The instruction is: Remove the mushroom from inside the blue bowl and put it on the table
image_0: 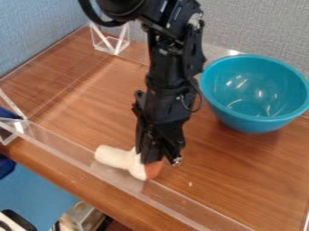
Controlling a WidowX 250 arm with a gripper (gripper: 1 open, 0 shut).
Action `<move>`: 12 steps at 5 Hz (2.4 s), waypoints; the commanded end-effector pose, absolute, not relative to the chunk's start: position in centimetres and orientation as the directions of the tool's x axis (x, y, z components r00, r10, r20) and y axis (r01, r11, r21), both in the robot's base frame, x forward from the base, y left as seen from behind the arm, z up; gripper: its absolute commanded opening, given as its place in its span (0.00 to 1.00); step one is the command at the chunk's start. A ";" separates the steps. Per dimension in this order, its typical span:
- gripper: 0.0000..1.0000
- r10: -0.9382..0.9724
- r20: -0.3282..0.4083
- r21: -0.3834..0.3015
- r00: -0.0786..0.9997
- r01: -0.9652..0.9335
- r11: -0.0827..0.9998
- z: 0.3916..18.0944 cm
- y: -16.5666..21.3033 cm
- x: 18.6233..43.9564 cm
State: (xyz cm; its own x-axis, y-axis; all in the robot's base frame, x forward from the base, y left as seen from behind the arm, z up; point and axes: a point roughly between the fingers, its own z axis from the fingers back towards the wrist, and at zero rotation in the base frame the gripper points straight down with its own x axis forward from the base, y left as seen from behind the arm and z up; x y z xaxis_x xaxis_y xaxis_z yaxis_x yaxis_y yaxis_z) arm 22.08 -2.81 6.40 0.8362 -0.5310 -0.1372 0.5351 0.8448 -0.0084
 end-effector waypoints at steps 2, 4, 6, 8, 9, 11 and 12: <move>0.00 -0.500 -0.092 0.006 0.861 0.502 0.865 8.6 -4.4 21.3; 0.00 -0.440 -0.092 -0.005 0.893 0.442 0.897 8.6 -5.4 20.7; 0.00 -0.421 -0.095 -0.018 0.902 0.421 0.907 8.1 -5.3 20.8; 0.00 -0.462 -0.101 -0.030 0.881 0.462 0.887 6.2 -4.6 20.7; 0.00 -0.484 -0.107 -0.035 0.869 0.483 0.875 4.9 -4.1 20.7; 0.00 -0.558 -0.119 -0.039 0.821 0.558 0.829 5.5 -4.3 20.2; 0.00 -0.593 -0.125 -0.042 0.795 0.593 0.804 5.9 -4.4 20.1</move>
State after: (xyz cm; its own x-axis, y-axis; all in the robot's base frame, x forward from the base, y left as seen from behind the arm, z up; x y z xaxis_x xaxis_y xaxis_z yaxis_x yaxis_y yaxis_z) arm 20.51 -4.42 5.27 0.8060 -0.5783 -0.1261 0.5779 0.8149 -0.0433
